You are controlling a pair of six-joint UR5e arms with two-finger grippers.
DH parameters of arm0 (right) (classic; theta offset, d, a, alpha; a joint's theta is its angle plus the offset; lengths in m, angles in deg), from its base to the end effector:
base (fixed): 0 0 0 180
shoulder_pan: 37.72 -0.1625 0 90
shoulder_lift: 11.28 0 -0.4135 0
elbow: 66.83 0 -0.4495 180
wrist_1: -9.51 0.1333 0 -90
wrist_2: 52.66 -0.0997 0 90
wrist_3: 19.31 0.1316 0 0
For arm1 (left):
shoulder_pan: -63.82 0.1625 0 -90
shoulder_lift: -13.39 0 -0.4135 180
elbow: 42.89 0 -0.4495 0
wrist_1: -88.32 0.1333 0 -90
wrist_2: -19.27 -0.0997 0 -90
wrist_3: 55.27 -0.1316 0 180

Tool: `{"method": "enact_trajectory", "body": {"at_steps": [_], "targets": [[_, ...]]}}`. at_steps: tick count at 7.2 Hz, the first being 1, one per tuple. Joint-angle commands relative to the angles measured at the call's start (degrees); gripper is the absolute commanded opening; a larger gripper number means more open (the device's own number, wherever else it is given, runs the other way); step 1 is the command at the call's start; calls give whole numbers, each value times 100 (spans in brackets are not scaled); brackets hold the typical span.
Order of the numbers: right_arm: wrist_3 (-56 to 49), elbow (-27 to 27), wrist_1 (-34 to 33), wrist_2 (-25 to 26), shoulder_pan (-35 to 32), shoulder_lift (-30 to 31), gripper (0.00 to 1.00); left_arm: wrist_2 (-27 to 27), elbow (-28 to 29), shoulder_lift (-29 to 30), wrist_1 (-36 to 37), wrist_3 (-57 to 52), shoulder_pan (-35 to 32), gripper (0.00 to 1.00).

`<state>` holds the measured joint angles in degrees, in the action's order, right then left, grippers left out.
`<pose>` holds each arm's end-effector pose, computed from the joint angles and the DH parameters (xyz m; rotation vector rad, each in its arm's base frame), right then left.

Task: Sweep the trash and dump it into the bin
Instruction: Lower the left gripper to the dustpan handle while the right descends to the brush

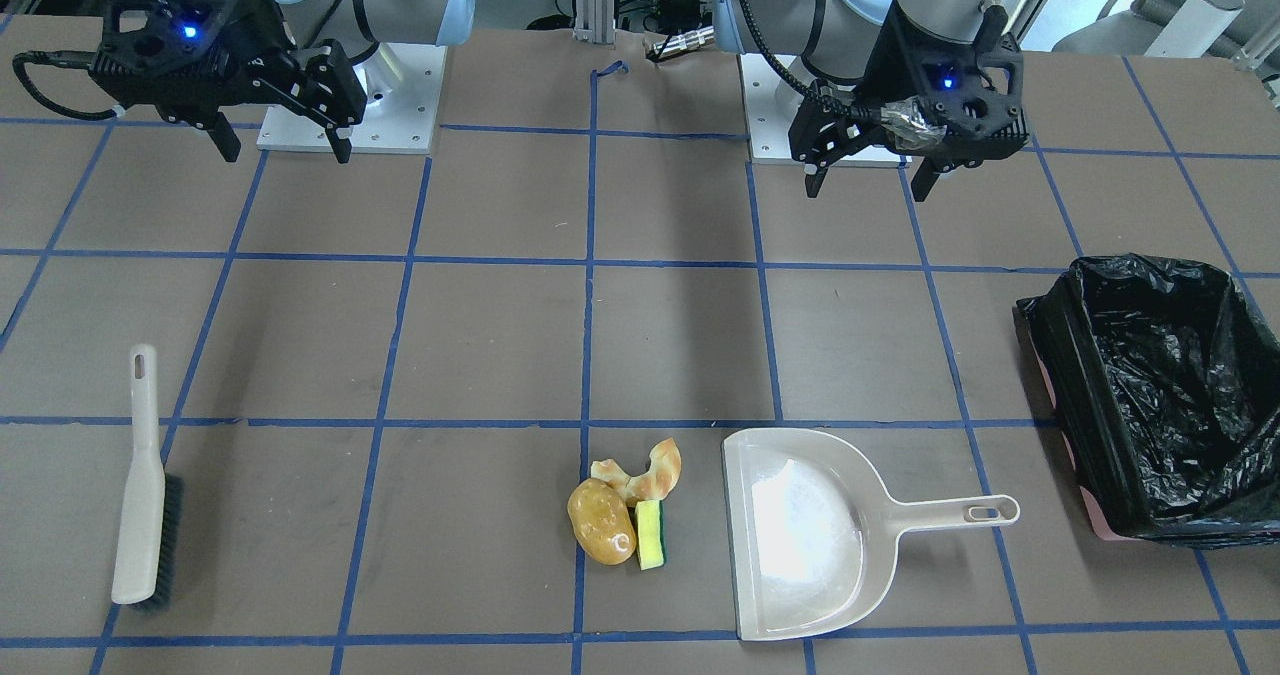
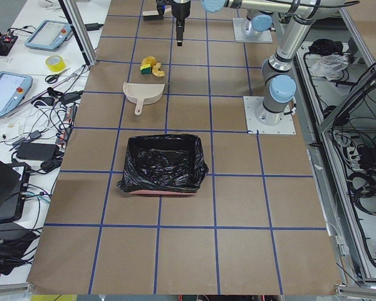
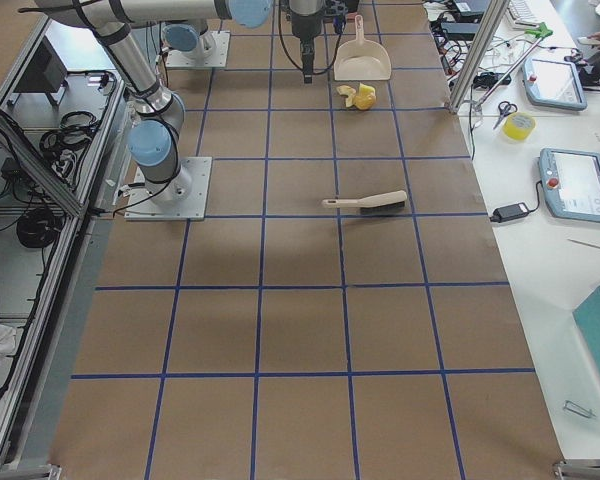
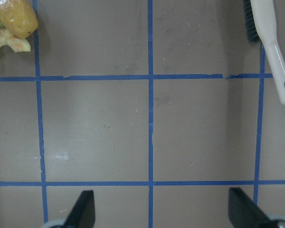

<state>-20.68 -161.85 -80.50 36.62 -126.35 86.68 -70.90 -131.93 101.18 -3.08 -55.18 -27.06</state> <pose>0.1230 -0.5011 0.4688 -0.0005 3.1292 -0.0810 -0.1411 -0.5345 0.4721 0.0216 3.1384 -0.0485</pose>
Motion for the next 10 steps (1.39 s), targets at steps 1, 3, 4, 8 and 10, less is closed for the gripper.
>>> {"method": "enact_trajectory", "body": {"at_steps": [1,3,4,8,10], "targets": [[-30,-16,-16,-41,-4,-4,100,0,0,11,-1,0,9,100],[-108,-7,-113,46,13,-4,100,0,0,19,-1,0,0,100],[-127,-25,-96,20,22,-39,100,0,0,28,-1,-52,17,100],[-2233,-34,-122,38,1176,-39,100,35,-271,335,454,-920,541,100],[-3567,-69,-157,-6,2014,-179,100,44,-657,580,701,-1948,1114,100]]}}
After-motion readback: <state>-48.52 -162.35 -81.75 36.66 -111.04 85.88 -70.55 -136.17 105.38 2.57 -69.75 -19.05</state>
